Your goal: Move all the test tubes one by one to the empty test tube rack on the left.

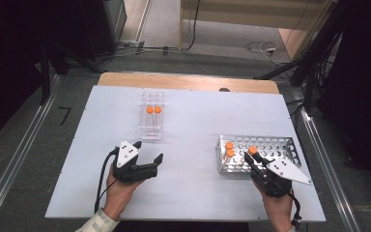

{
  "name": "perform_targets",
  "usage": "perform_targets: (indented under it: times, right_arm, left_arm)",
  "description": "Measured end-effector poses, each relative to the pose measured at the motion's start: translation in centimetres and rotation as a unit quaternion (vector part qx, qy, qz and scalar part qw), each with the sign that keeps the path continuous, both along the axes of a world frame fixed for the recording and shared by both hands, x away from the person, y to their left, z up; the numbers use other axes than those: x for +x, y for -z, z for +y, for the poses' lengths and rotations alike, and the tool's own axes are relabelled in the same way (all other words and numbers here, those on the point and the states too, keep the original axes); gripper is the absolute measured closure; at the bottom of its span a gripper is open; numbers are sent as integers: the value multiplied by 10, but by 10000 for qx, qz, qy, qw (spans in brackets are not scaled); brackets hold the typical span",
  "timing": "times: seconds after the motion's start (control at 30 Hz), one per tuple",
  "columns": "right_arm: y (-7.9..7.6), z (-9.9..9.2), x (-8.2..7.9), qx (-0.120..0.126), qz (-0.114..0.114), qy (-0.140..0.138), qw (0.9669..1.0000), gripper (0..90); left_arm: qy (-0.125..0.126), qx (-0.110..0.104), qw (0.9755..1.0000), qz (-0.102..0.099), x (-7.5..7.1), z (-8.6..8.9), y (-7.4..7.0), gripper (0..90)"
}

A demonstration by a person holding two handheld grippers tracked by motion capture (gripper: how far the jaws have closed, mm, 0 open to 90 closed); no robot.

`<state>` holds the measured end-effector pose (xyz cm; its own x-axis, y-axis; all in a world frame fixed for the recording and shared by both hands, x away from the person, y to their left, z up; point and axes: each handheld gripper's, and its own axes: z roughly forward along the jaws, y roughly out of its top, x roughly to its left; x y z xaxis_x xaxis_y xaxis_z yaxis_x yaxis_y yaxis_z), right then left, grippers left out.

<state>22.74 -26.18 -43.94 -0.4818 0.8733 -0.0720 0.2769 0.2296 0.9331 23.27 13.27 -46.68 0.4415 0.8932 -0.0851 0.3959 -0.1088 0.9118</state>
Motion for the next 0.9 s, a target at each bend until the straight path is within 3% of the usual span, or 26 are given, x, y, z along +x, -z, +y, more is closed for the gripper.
perform_targets:
  times: [0.37, 0.9]
  right_arm:
    - [-19, -7, -15, 237, -263, -77, 9993, 721]
    - [-19, -1, -41, 244, -91, -507, 9984, 721]
  left_arm:
    - [24, -6, 10000, -21, -1, -1, -1, 156]
    - [65, 15, 10000, -26, -3, -2, -1, 156]
